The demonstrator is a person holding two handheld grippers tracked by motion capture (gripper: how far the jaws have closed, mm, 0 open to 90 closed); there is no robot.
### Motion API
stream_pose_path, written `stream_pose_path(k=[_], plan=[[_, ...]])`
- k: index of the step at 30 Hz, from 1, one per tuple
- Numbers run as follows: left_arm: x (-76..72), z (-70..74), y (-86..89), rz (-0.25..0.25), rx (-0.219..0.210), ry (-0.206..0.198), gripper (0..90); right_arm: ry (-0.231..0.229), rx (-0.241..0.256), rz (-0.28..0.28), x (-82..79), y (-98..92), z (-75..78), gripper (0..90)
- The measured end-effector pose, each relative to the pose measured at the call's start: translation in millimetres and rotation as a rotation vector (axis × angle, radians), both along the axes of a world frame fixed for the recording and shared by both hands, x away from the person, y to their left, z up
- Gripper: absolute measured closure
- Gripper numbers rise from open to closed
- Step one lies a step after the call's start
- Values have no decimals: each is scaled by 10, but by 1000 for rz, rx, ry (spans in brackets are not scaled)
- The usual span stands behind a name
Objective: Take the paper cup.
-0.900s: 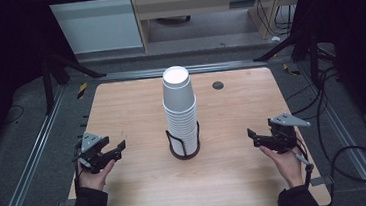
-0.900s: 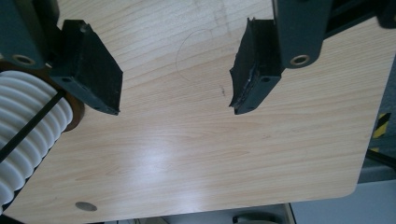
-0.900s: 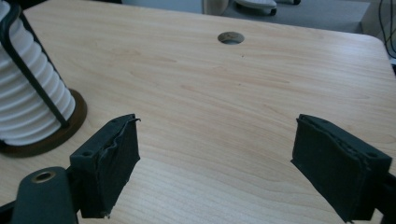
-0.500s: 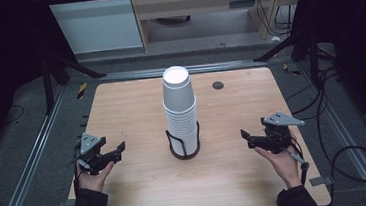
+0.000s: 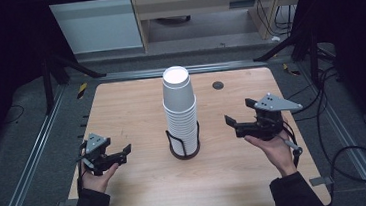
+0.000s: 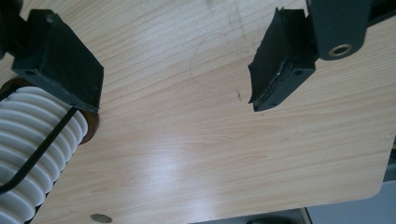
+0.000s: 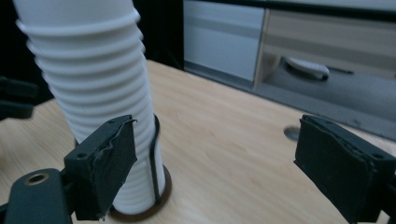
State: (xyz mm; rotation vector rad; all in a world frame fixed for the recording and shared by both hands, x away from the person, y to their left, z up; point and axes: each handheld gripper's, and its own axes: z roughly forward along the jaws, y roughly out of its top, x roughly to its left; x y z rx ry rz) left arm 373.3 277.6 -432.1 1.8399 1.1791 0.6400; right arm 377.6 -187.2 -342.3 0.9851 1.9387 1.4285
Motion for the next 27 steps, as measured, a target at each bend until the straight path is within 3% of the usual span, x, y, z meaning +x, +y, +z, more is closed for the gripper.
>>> stream_pose_path(k=[3,10,14,27], plan=[[3,-8,-18,-11,10,6,163,-16,18,34,27,95,136,120],[13,-22,-39,-22,13,18,159,-46,-5,103,83,374,409,114],[18,-30,-56,-27,17,24,159,-63,30,147,96,509,543,113],[24,-40,-75,-31,29,33,158,-68,58,230,237,913,733,102]])
